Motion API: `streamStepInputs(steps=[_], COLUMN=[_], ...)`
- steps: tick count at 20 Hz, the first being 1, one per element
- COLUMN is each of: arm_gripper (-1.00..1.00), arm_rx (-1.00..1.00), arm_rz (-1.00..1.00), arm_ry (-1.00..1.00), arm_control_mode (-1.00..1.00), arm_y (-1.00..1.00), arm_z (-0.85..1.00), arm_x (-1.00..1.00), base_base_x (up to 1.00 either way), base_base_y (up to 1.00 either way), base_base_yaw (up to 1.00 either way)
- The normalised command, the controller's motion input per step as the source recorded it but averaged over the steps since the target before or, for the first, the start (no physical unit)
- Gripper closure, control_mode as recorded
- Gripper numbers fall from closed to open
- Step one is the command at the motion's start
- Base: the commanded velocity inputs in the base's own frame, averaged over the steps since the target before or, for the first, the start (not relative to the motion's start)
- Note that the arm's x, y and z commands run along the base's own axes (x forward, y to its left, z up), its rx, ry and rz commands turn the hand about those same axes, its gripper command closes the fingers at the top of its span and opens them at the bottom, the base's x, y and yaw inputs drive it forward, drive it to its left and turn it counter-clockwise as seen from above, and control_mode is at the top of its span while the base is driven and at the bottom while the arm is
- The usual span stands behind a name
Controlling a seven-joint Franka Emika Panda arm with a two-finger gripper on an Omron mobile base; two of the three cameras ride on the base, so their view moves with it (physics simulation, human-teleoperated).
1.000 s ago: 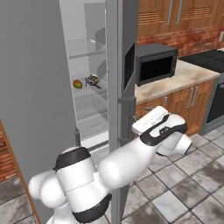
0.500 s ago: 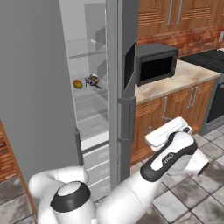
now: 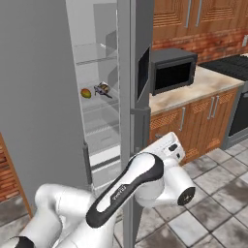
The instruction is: Open the fridge, remove the mango, potato, and fish, and place them on any counter.
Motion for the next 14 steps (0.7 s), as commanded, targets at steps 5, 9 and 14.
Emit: streamStepInputs(steps=[5, 9, 14], arm_gripper=[-1.00, -1.00, -1.00], arm_rx=[-0.18, -0.03, 0.00], arm_rz=[-0.19, -0.35, -0.38], arm_ry=[0.02, 0.00, 0.00], arm_control_mode=[-1.00, -1.00, -1.00], arm_y=[1.00, 1.00, 1.00], arm_z=[0.00, 0.00, 0.00], arm_x=[0.00, -0.02, 0.00], base_base_x=[0.00, 0.00, 0.00], base_base_y=[0.00, 0.00, 0.00], base_base_yaw=[0.00, 0.00, 0.00])
